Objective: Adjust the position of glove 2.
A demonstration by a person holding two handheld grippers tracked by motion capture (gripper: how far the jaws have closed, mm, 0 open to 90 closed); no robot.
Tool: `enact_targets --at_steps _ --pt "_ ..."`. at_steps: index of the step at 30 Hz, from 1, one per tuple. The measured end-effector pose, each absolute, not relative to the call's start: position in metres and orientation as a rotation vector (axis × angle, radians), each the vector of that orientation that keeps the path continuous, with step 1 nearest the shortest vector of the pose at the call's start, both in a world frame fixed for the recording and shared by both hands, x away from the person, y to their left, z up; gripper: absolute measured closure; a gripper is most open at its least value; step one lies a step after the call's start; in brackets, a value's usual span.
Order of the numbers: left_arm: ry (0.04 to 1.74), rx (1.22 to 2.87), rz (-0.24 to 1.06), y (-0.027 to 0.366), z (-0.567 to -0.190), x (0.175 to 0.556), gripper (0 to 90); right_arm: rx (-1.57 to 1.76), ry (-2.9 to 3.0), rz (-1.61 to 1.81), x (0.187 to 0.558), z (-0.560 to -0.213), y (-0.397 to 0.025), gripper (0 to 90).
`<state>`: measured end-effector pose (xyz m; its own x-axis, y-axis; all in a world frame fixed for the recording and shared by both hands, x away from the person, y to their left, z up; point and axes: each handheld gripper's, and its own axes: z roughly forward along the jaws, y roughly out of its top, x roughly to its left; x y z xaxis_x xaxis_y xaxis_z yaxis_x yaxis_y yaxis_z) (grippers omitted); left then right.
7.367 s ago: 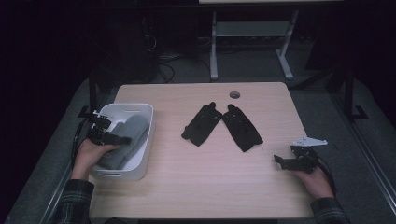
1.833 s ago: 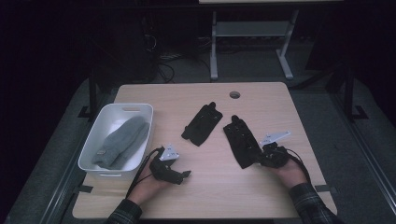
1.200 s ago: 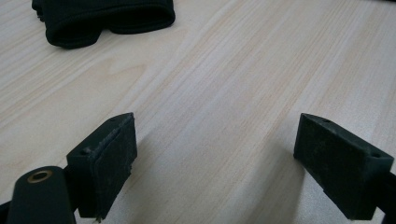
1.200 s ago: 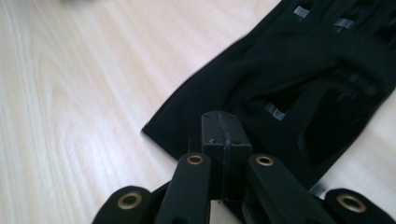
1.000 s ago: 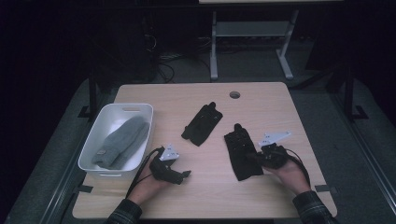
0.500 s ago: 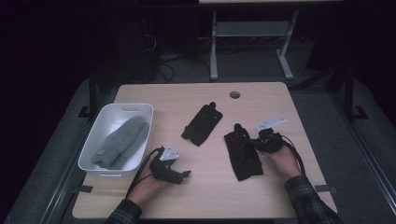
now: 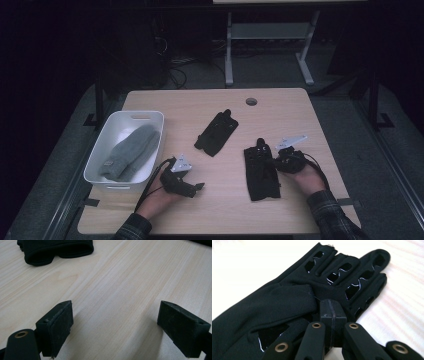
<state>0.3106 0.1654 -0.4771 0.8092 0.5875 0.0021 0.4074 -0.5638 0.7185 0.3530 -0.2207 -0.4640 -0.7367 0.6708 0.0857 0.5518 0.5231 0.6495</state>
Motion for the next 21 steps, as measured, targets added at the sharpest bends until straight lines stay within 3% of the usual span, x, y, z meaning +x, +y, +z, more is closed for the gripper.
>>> enact_targets --at_steps 16,21 --pt "0.727 2.239 0.313 0.165 -0.478 0.311 12.3 0.936 2.659 1.012 0.310 -0.463 -0.210 90.0" --pt "0.728 2.239 0.313 0.165 -0.478 0.311 12.3 0.939 2.586 1.070 0.310 -0.454 -0.215 77.7"
